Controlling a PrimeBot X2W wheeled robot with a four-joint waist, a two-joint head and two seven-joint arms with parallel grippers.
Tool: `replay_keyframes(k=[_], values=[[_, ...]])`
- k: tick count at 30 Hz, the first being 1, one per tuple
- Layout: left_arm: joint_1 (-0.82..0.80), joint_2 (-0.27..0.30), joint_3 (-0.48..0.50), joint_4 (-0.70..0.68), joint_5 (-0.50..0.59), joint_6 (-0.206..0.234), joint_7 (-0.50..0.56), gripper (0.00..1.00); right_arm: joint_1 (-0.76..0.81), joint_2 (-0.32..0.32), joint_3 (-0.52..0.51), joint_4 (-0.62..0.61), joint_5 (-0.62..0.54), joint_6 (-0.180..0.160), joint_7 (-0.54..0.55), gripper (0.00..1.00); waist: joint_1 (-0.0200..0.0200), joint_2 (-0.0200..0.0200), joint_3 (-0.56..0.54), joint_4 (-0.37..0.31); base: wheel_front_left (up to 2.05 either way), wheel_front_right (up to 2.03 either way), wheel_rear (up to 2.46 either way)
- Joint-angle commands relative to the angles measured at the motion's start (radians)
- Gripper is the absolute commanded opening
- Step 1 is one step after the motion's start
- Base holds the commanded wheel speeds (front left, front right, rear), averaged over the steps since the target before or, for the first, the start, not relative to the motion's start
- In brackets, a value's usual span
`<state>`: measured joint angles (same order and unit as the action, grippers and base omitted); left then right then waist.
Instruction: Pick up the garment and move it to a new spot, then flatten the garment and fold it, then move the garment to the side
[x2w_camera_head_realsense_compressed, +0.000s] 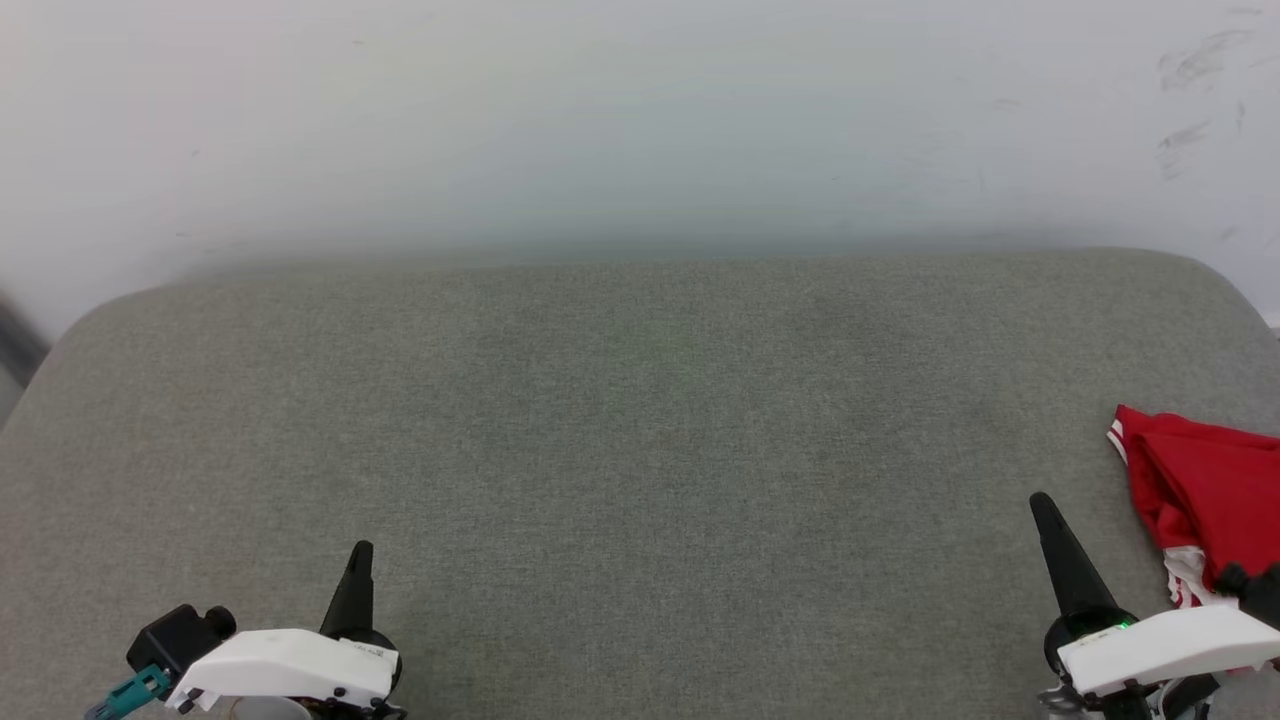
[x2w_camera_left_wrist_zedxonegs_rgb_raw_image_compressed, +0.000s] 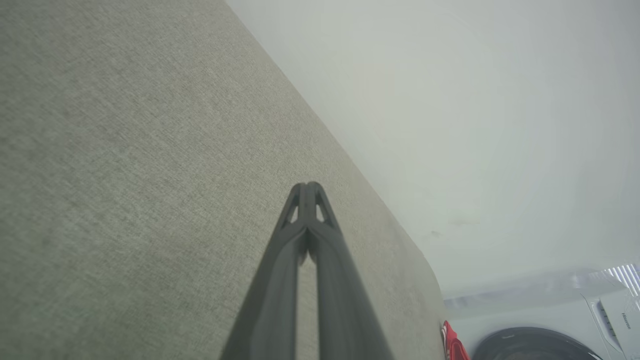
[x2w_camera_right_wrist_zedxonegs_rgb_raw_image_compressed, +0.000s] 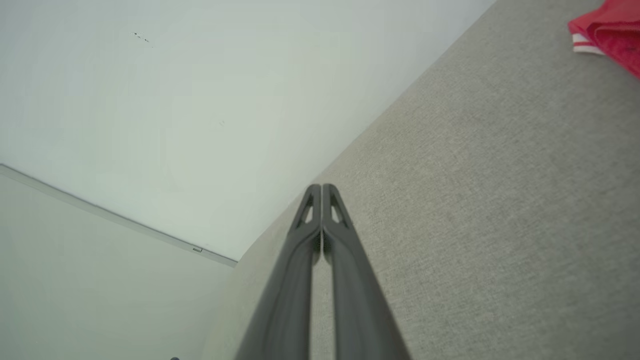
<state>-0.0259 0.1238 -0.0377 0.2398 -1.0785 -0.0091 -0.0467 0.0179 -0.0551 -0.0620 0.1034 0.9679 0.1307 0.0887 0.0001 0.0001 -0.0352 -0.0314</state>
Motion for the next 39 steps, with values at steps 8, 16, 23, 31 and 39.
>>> replay_keyframes(k=[8,16,23,31,39], values=[[-0.036,-0.009,0.030,-0.006,-0.090,-0.025,0.027,0.00,-0.046,-0.005,-0.009,0.016,0.112,0.000,0.002,0.00,-0.0001,-0.0001,0.004,0.004,0.00,0.00,0.00],[-0.045,-0.020,0.050,-0.005,-0.160,-0.040,0.049,0.00,-0.058,-0.004,-0.015,0.036,0.197,0.000,0.005,0.00,-0.0001,-0.0001,0.009,0.007,0.00,0.00,0.00],[-0.052,-0.027,0.065,-0.003,-0.209,-0.052,0.064,0.00,-0.070,-0.004,-0.019,0.050,0.257,0.000,0.007,0.00,-0.0001,-0.0001,0.012,0.010,0.00,0.00,0.00],[-0.059,-0.036,0.081,-0.002,-0.271,-0.066,0.083,0.00,-0.082,-0.003,-0.024,0.068,0.332,0.000,0.008,0.00,-0.0001,-0.0001,0.016,0.013,0.00,0.00,0.00],[-0.066,-0.045,0.099,0.000,-0.329,-0.080,0.101,0.00,-0.093,-0.003,-0.029,0.084,0.403,0.000,0.012,0.00,-0.0001,-0.0001,0.020,0.017,0.00,0.00,0.00]])
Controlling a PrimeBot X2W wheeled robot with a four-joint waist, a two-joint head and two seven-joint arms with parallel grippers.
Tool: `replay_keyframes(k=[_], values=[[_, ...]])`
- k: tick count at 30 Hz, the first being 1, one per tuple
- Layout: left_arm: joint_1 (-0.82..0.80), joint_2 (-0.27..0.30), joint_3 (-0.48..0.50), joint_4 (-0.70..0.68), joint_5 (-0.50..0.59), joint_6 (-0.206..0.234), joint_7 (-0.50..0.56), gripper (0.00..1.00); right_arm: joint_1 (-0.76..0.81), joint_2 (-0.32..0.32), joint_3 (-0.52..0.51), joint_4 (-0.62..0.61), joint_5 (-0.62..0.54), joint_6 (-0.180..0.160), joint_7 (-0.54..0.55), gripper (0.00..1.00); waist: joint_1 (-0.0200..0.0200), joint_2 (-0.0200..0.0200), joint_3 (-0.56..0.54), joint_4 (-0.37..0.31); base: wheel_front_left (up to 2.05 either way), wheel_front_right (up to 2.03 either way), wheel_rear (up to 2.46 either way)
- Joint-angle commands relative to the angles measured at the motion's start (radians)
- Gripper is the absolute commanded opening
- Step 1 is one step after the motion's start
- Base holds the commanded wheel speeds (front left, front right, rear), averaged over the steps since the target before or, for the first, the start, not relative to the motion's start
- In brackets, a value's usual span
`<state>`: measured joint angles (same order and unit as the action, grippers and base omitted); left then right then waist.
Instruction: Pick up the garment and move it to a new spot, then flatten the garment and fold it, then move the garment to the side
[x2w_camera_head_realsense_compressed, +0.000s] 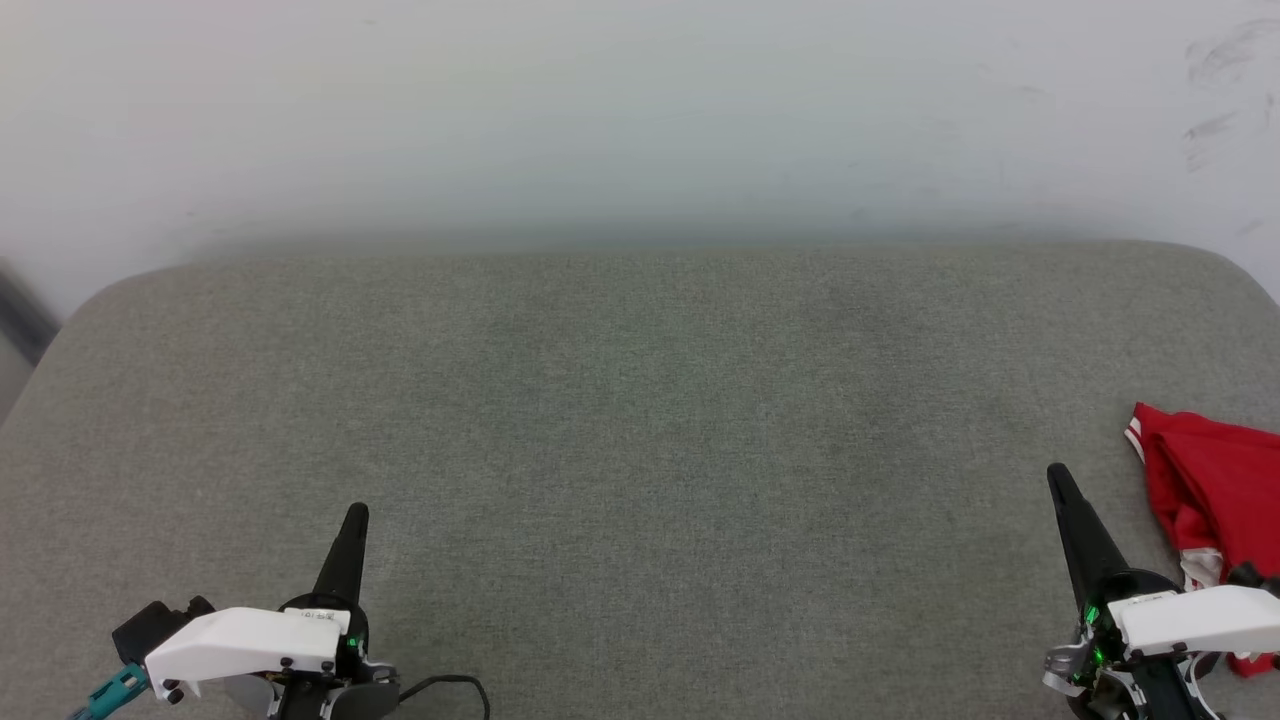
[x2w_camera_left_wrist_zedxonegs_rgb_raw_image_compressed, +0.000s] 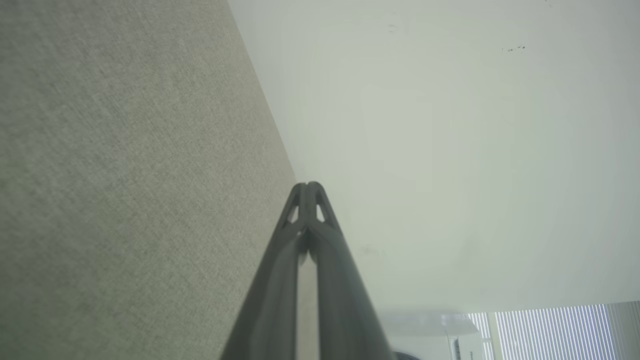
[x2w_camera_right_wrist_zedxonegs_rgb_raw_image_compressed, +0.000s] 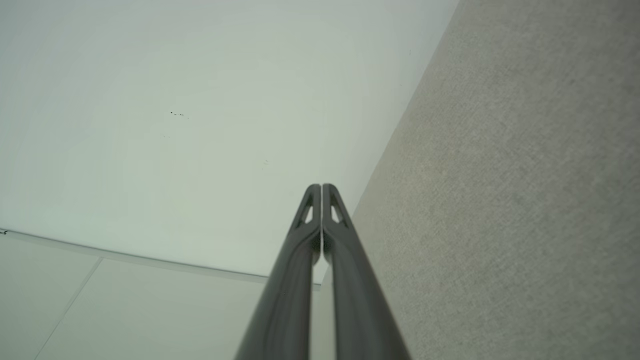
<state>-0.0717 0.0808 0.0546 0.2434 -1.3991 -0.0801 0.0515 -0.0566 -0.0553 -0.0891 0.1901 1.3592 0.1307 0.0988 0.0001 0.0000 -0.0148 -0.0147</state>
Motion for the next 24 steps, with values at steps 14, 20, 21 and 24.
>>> replay_keyframes(k=[14,20,21,24], values=[[-0.030,-0.015,0.033,-0.001,-0.101,-0.029,0.032,0.00,-0.036,-0.001,-0.010,0.025,0.123,0.000,0.006,0.00,-0.0001,0.0000,0.007,0.006,0.00,0.00,0.00],[-0.036,-0.021,0.042,0.000,-0.139,-0.037,0.043,0.00,-0.044,-0.001,-0.013,0.035,0.168,0.000,0.008,0.00,-0.0001,0.0000,0.011,0.009,0.00,0.00,0.00],[-0.036,-0.022,0.044,0.000,-0.145,-0.039,0.044,0.00,-0.046,-0.001,-0.014,0.037,0.176,0.000,0.008,0.00,-0.0001,0.0000,0.011,0.009,0.00,0.00,0.00],[-0.039,-0.025,0.049,0.001,-0.162,-0.043,0.051,0.00,-0.051,0.000,-0.015,0.042,0.197,0.000,0.008,0.00,-0.0001,0.0000,0.013,0.010,0.00,0.00,0.00]])
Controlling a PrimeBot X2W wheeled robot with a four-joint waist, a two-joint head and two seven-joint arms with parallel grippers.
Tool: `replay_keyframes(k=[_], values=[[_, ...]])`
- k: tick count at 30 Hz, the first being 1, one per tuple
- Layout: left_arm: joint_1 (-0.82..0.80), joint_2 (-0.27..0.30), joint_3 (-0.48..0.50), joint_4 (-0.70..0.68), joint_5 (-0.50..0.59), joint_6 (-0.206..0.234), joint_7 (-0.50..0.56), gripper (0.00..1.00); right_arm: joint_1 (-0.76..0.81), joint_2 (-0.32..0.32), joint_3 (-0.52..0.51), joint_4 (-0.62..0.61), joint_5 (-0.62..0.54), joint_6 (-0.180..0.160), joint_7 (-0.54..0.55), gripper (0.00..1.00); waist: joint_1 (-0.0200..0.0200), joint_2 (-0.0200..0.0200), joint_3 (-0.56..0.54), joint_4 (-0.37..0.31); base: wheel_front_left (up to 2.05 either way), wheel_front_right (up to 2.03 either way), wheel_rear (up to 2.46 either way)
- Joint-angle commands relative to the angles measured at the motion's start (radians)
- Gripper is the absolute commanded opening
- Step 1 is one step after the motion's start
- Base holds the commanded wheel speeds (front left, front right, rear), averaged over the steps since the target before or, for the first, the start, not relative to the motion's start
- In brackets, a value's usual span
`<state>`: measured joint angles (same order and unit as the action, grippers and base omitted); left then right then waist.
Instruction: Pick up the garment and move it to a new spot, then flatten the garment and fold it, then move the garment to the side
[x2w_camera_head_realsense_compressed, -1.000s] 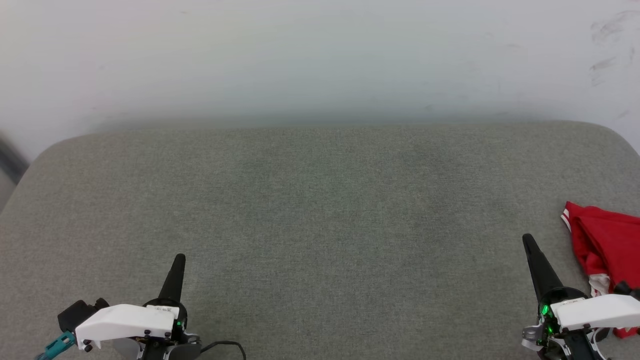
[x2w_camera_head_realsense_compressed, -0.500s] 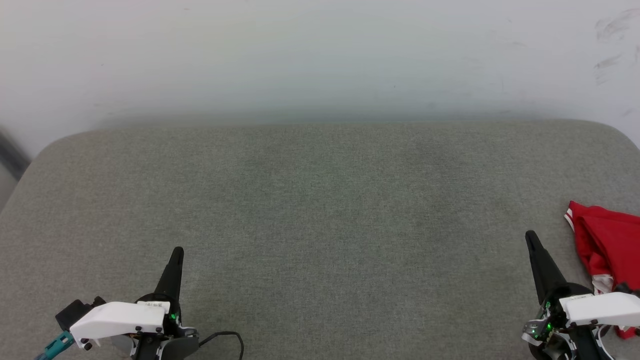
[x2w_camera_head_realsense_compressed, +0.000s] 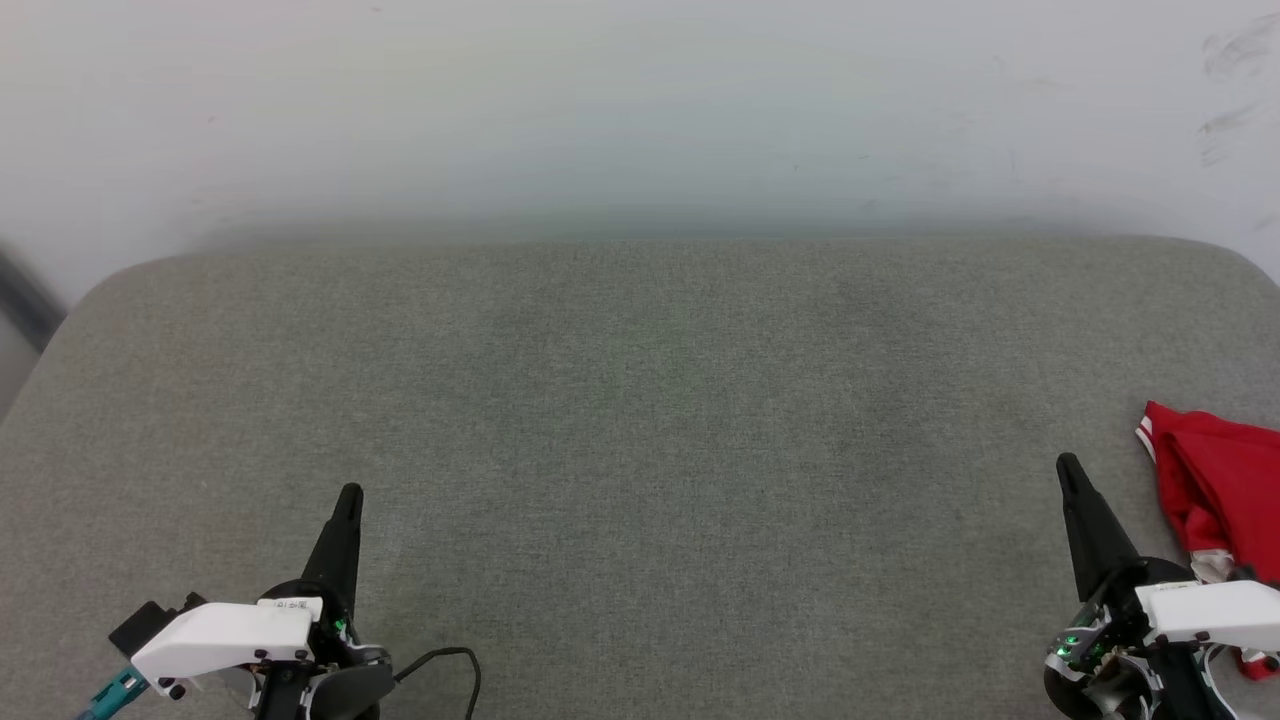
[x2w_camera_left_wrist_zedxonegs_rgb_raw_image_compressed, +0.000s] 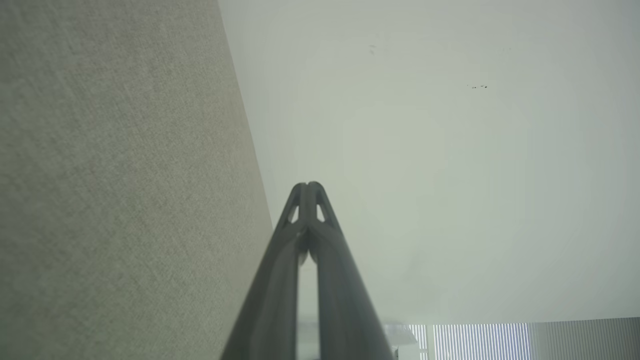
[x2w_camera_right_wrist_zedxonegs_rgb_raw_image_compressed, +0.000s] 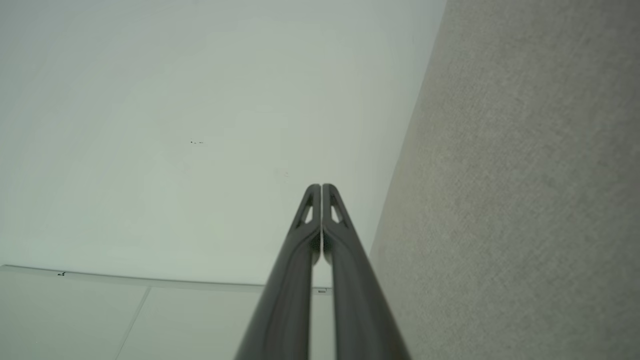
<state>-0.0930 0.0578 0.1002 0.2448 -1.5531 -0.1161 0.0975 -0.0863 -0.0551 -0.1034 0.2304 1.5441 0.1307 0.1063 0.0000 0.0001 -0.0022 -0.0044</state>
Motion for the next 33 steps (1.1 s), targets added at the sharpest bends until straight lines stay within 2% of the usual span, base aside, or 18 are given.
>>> replay_keyframes(k=[1,10,33], values=[[-0.018,-0.002,0.005,0.000,-0.014,-0.009,0.006,0.00,-0.022,0.000,-0.001,0.004,0.019,0.000,0.001,0.00,0.0000,-0.0001,0.001,0.001,0.00,0.00,0.00],[-0.022,-0.010,0.020,0.002,-0.063,-0.019,0.021,0.00,-0.030,0.001,-0.006,0.018,0.080,0.000,0.004,0.00,0.0000,-0.0001,0.005,0.004,0.00,0.00,0.00],[-0.020,-0.010,0.018,0.001,-0.060,-0.018,0.020,0.00,-0.028,0.003,-0.008,0.017,0.072,0.000,0.005,0.00,0.0000,-0.0001,0.005,0.004,0.00,0.00,0.00]])
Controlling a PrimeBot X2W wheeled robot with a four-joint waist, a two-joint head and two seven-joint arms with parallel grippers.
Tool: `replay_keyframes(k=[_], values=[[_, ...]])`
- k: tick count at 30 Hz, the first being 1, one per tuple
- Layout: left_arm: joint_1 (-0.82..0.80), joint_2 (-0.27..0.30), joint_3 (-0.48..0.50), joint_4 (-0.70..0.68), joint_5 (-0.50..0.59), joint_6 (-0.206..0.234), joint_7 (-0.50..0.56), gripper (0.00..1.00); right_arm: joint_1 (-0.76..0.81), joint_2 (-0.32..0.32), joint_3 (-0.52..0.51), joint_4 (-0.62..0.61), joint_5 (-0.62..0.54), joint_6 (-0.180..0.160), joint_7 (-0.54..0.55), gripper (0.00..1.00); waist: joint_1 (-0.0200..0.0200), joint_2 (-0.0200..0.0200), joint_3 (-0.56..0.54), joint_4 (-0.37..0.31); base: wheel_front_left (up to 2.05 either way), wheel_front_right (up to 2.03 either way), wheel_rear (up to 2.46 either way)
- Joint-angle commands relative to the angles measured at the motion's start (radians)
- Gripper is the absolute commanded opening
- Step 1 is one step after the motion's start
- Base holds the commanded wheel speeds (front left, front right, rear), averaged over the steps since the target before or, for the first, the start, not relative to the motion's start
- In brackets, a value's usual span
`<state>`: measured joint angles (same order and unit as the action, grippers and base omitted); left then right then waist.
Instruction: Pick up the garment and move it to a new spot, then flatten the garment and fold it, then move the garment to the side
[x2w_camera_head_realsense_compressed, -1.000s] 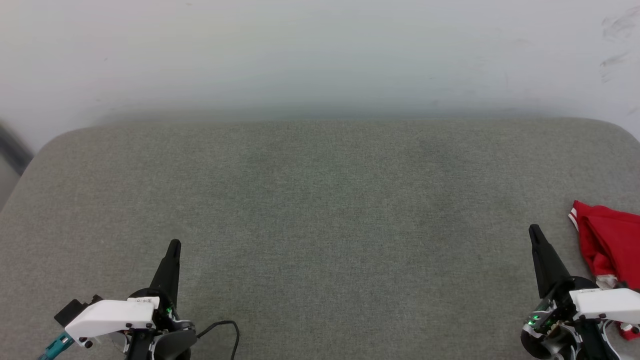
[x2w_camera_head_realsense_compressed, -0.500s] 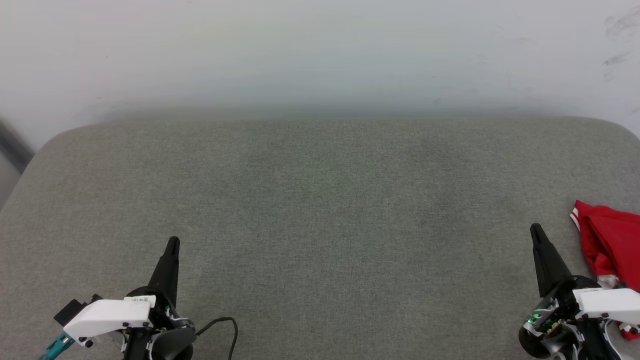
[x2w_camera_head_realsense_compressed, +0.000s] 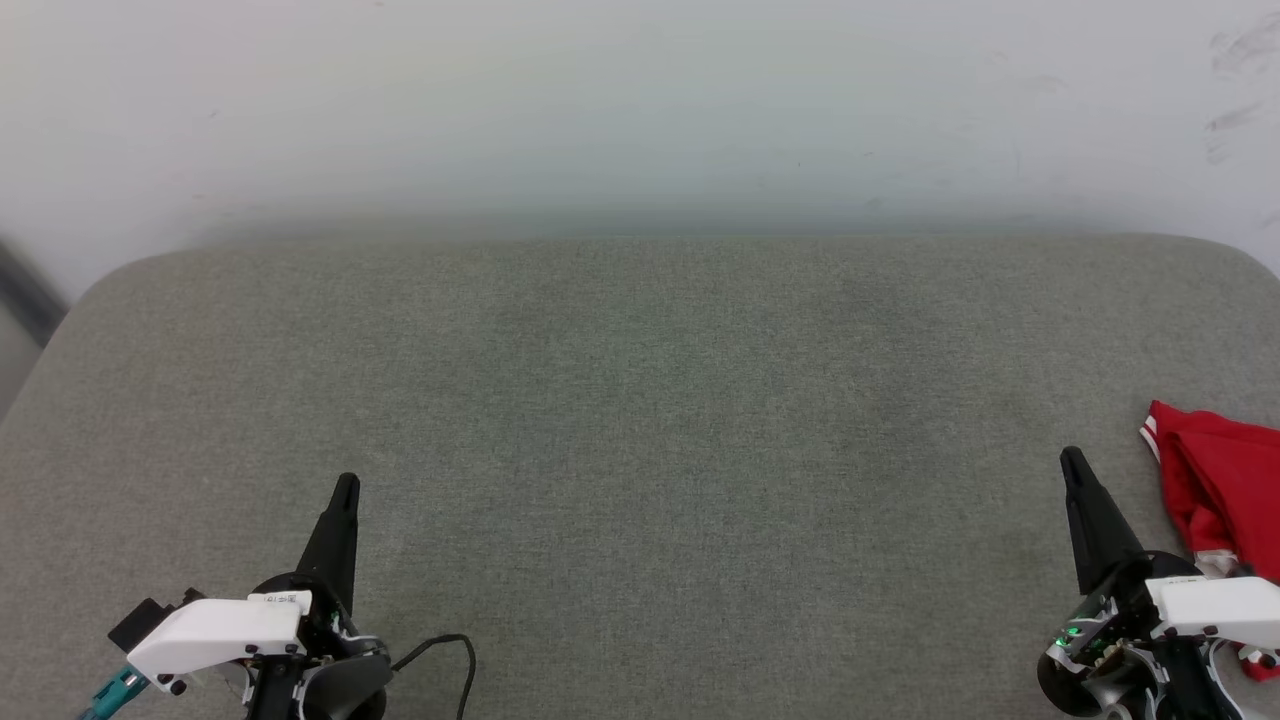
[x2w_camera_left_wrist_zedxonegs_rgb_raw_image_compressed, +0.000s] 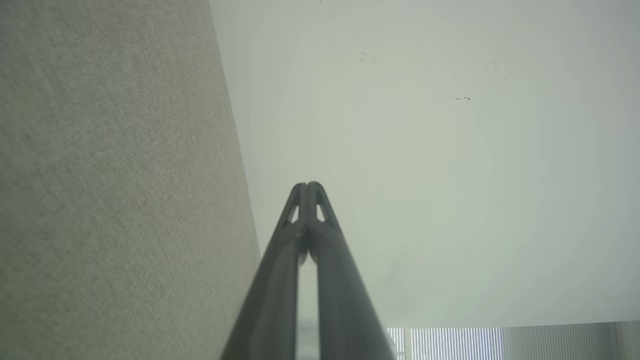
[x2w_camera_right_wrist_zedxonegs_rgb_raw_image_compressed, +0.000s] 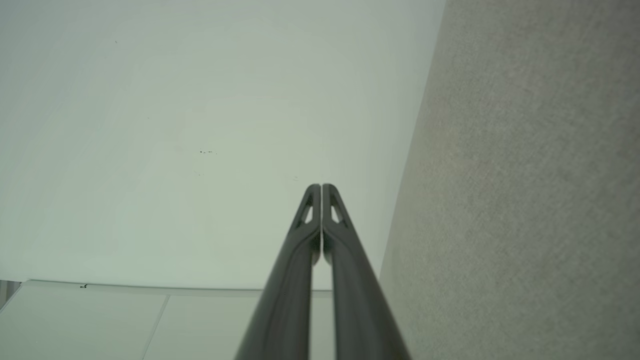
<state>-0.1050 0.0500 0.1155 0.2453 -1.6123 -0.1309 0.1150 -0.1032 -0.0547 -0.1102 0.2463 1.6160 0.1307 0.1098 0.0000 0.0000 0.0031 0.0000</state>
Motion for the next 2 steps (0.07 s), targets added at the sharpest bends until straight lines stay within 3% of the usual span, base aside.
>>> replay_keyframes(k=[1,2], values=[[-0.008,-0.002,0.003,0.001,-0.001,-0.003,0.002,0.00,-0.011,0.002,-0.001,0.001,0.000,0.000,0.001,0.00,0.0000,0.0000,0.000,0.000,0.00,0.00,0.00],[-0.008,-0.002,0.002,0.001,-0.001,-0.003,0.002,0.00,-0.011,0.002,-0.001,0.001,0.000,0.000,0.001,0.00,0.0000,0.0000,0.000,0.000,0.00,0.00,0.00]])
